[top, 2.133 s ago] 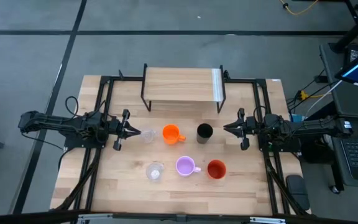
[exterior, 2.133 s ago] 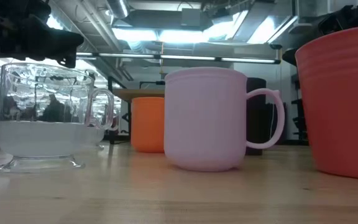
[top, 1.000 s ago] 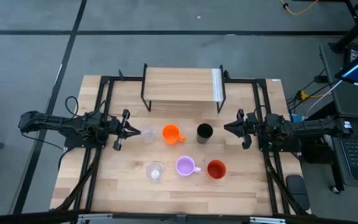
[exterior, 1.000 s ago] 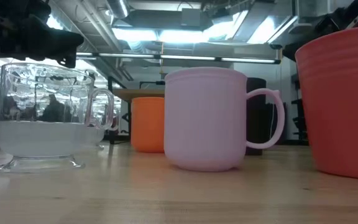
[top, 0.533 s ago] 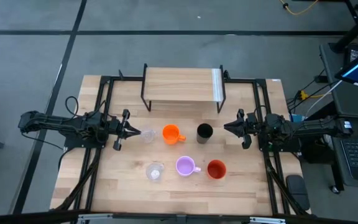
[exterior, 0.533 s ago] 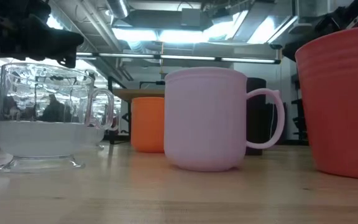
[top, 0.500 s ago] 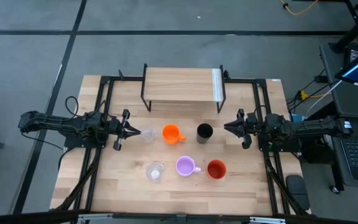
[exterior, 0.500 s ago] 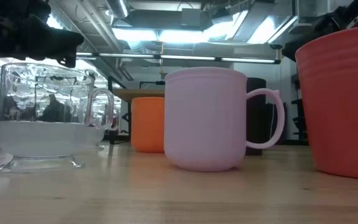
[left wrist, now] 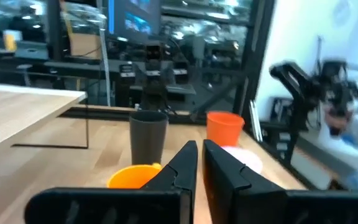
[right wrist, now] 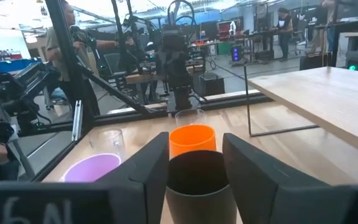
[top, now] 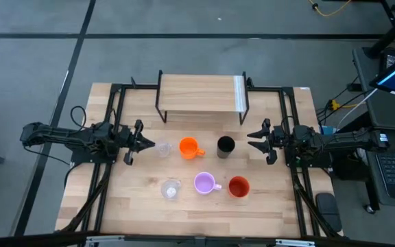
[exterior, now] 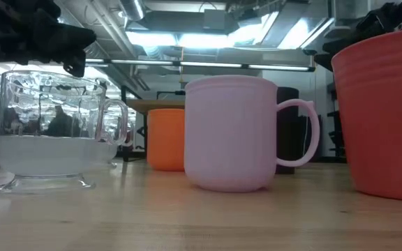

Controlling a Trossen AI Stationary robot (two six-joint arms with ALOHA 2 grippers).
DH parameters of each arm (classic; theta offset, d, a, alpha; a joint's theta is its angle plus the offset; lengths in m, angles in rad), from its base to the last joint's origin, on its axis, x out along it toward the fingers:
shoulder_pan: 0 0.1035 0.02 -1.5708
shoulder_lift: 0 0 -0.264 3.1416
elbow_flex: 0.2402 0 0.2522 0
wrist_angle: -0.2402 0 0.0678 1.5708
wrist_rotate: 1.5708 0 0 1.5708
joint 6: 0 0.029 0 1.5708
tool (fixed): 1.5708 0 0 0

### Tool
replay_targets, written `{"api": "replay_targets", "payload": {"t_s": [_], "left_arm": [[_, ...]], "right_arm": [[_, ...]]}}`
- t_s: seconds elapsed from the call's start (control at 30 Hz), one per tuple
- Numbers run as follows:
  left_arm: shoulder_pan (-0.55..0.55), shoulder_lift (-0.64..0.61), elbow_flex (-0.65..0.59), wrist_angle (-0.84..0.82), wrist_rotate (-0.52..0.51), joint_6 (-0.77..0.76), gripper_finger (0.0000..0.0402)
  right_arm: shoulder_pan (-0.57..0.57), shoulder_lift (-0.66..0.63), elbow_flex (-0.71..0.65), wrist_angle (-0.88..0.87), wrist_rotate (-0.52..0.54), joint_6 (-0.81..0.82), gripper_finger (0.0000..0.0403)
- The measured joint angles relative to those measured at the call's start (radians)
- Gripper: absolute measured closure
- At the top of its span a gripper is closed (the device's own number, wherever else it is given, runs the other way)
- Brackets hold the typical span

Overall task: Stack small to large cups/mugs on shelf
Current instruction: Put the top transparent mug on top of the shelf

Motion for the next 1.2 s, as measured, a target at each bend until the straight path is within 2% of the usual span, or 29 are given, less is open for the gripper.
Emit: {"api": "replay_targets", "payload": {"t_s": [0.23,0.4,0.5,0.67,0.8,0.9,0.97,1.1,1.2], "left_arm": [[0.000,0.001,0.000,-0.004,-0.014,0.001,0.0327],[0.000,0.001,0.000,-0.003,-0.111,0.043,0.0268],[0.000,0.001,0.000,0.052,-0.231,0.062,0.0240],[0.000,0.001,0.000,0.091,-0.251,0.106,0.0232],[0.000,0.001,0.008,0.119,-0.251,0.020,0.0234],[0.000,0.006,0.077,0.046,-0.256,0.041,0.0234],[0.000,0.034,0.166,-0.057,-0.279,0.093,0.0234],[0.000,0.150,0.338,-0.361,-0.328,0.062,0.0234],[0.000,0.256,0.433,-0.503,-0.332,0.025,0.0234]], "right_arm": [[0.000,0.000,0.000,0.004,0.106,-0.002,0.0249],[-0.001,0.000,0.000,0.005,0.171,-0.001,0.0248],[-0.001,0.000,0.000,0.006,0.196,-0.003,0.0248],[-0.001,0.000,0.000,0.004,0.195,-0.003,0.0248],[-0.001,0.000,0.000,0.024,0.196,0.001,0.0248],[-0.001,0.000,0.000,0.058,0.195,0.000,0.0249],[-0.001,0.000,0.001,0.060,0.195,0.000,0.0249],[-0.001,0.000,0.002,0.035,0.169,-0.001,0.0249],[-0.001,0.000,0.002,0.017,0.149,-0.003,0.0249]]}}
